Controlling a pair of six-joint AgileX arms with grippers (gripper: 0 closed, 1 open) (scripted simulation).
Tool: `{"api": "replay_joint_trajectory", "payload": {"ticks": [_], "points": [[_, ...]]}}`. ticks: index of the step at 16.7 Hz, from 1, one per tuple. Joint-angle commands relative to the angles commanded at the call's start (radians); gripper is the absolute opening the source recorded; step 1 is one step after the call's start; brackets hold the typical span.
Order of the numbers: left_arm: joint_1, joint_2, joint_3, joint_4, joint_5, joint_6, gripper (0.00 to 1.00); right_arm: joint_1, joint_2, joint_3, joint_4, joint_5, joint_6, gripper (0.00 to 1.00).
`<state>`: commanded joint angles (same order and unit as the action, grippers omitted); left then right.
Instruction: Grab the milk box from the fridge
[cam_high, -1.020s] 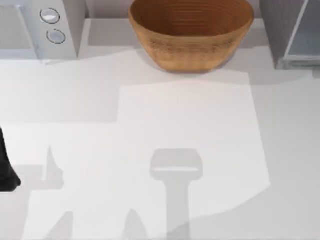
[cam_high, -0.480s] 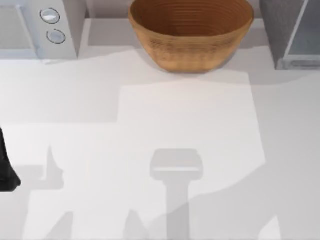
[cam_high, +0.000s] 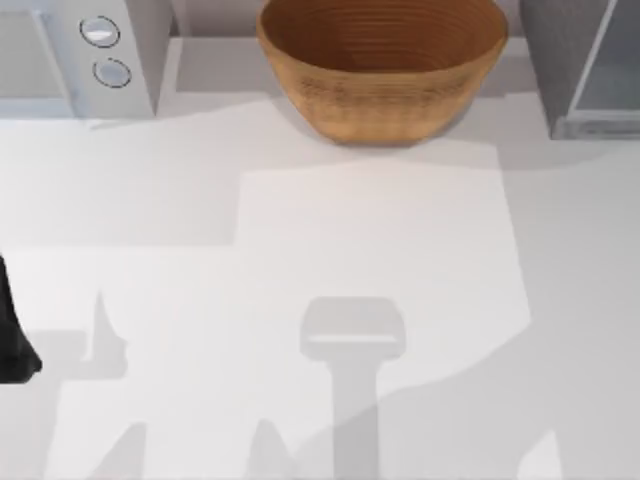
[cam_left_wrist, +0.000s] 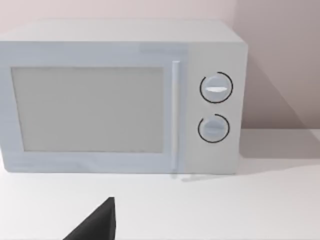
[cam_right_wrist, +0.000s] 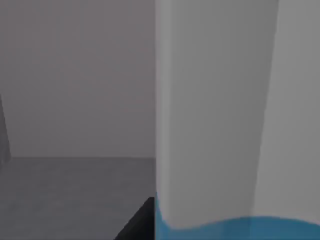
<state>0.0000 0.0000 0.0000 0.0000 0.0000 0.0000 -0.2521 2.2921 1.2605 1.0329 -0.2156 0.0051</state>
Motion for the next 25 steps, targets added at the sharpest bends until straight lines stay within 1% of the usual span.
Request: {"api": "replay_joint_trajectory", "payload": {"ticks": [7, 8, 17, 25], "points": [[0.0, 0.0, 0.0, 0.0, 0.0, 0.0, 1.0, 0.0, 0.0, 0.0, 0.0, 0.0, 0.0, 0.02], [0.0, 0.0, 0.0, 0.0, 0.0, 0.0, 1.0, 0.0, 0.0, 0.0, 0.0, 0.0, 0.0, 0.0], [0.0, 0.0, 0.0, 0.0, 0.0, 0.0, 1.0, -0.003, -0.005, 0.0, -0.002, 0.0, 0.002, 0.0], [0.0, 0.0, 0.0, 0.0, 0.0, 0.0, 1.0, -0.003, -0.123, 0.031, -0.155, -0.002, 0.003, 0.0]]}}
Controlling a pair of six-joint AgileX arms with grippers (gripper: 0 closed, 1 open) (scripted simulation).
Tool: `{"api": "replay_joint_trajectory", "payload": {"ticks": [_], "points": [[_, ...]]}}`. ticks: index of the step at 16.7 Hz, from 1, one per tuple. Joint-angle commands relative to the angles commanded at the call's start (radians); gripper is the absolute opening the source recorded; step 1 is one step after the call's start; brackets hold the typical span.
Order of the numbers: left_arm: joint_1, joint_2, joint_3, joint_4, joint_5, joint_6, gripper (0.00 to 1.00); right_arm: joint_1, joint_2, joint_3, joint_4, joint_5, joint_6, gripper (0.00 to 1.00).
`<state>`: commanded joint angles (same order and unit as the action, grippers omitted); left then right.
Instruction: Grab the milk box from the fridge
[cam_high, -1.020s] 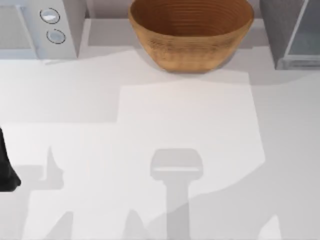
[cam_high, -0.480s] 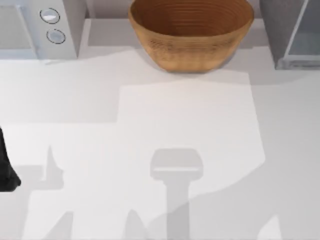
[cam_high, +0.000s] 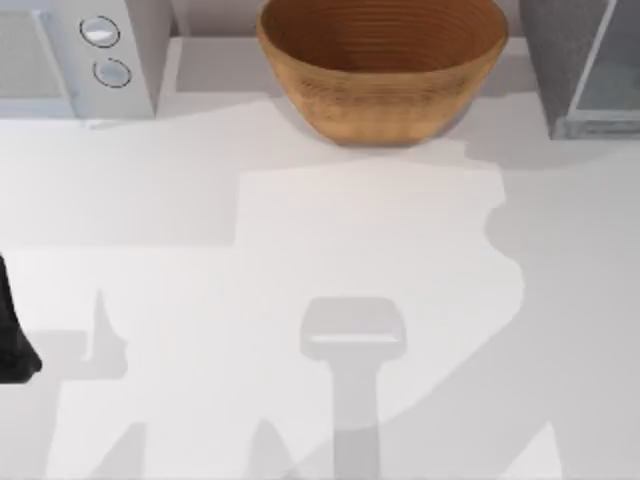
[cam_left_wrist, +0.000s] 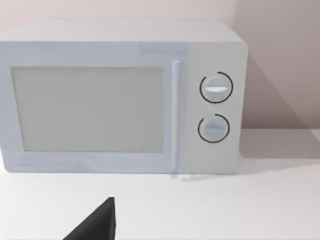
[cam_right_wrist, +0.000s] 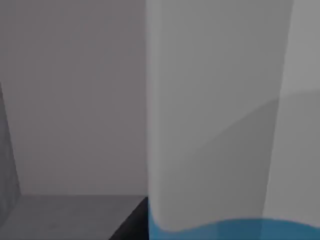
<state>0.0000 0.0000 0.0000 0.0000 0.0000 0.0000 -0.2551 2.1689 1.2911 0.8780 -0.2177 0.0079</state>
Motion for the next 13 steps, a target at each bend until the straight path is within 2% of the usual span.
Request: {"api": "replay_joint_trajectory", "payload": {"ticks": [7, 13], "points": [[0.0, 0.0, 0.0, 0.0, 0.0, 0.0, 1.0, -0.008, -0.038, -0.04, 0.024, -0.01, 0.001, 0.0], [0.0, 0.0, 0.0, 0.0, 0.0, 0.0, 1.0, -0.042, -0.194, -0.35, 0.114, -0.044, 0.003, 0.0]]}}
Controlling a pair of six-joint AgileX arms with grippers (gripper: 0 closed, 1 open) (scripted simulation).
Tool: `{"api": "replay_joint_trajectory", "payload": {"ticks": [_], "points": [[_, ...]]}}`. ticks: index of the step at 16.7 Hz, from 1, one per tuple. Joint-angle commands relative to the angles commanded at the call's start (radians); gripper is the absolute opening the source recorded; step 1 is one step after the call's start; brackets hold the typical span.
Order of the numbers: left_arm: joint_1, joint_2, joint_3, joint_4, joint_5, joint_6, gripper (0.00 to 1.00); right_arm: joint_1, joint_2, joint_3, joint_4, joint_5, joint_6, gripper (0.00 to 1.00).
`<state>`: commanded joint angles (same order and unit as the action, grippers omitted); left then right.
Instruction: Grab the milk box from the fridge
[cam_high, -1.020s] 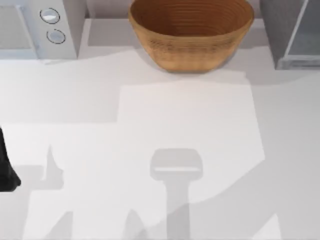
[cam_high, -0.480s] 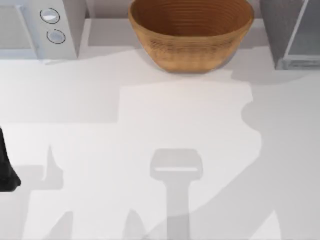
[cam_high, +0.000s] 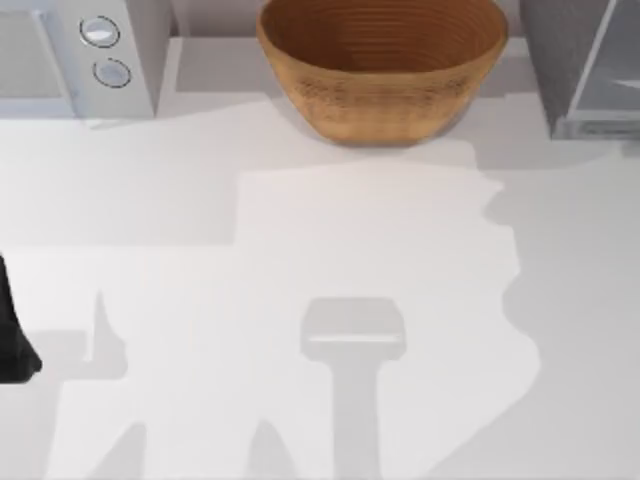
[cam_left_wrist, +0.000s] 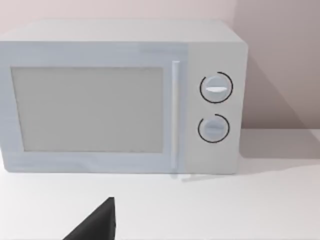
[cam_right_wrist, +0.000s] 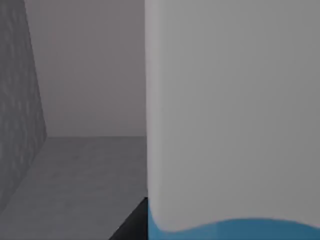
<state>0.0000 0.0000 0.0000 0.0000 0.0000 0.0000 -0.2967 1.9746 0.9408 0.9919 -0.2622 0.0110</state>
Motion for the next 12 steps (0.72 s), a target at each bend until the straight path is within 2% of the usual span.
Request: {"api": "replay_joint_trajectory", "payload": {"ticks": [4, 12], "points": [[0.0, 0.0, 0.0, 0.0, 0.0, 0.0, 1.0, -0.022, -0.086, -0.109, 0.062, -0.023, 0.0, 0.0], [0.0, 0.0, 0.0, 0.0, 0.0, 0.0, 1.0, -0.004, -0.144, -0.131, 0.03, -0.014, 0.001, 0.0]]}}
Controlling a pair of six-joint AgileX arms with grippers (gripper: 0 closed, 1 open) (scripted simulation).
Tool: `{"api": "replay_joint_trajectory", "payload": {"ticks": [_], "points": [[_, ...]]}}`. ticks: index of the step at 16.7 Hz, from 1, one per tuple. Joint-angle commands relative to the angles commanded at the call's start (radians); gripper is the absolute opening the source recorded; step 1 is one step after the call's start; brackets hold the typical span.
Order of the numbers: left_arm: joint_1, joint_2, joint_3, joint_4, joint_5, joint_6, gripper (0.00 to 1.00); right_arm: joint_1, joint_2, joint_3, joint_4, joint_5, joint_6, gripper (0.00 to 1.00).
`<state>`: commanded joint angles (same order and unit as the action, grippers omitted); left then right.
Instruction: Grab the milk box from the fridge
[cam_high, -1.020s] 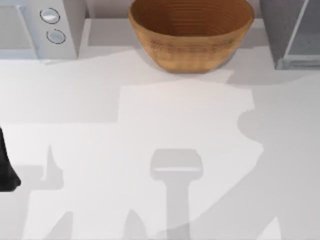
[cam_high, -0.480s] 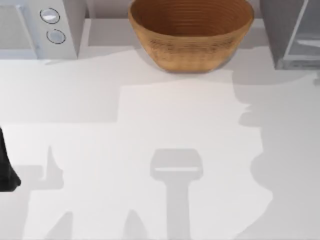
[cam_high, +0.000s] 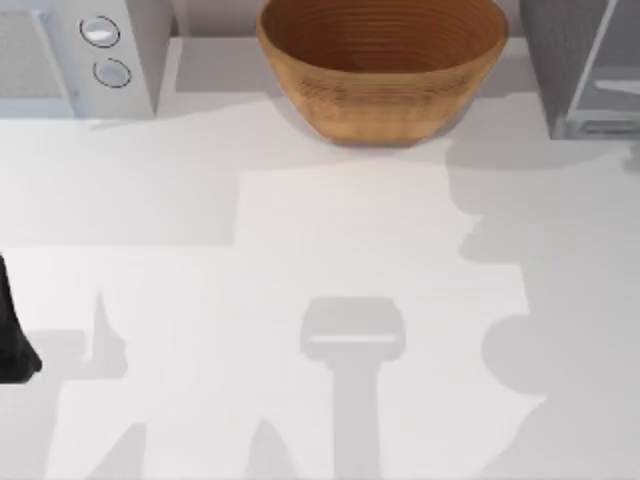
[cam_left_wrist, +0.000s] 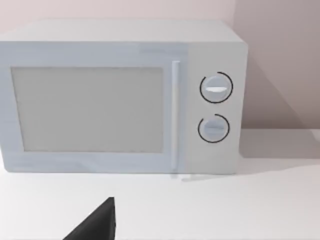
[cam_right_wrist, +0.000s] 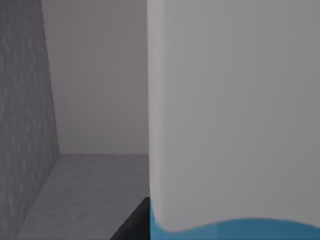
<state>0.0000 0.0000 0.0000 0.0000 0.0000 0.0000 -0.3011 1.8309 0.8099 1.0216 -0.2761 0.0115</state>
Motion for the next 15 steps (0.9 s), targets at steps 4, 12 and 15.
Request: {"api": "replay_joint_trajectory", "payload": {"ticks": [4, 12, 15], "points": [[0.0, 0.0, 0.0, 0.0, 0.0, 0.0, 1.0, 0.038, -0.224, -0.092, -0.118, 0.033, -0.003, 0.0], [0.0, 0.0, 0.0, 0.0, 0.0, 0.0, 1.0, 0.159, -1.052, -0.451, -0.564, 0.148, -0.001, 0.0], [0.0, 0.0, 0.0, 0.0, 0.0, 0.0, 1.0, 0.209, -1.377, -0.594, -0.741, 0.194, -0.002, 0.0]]}}
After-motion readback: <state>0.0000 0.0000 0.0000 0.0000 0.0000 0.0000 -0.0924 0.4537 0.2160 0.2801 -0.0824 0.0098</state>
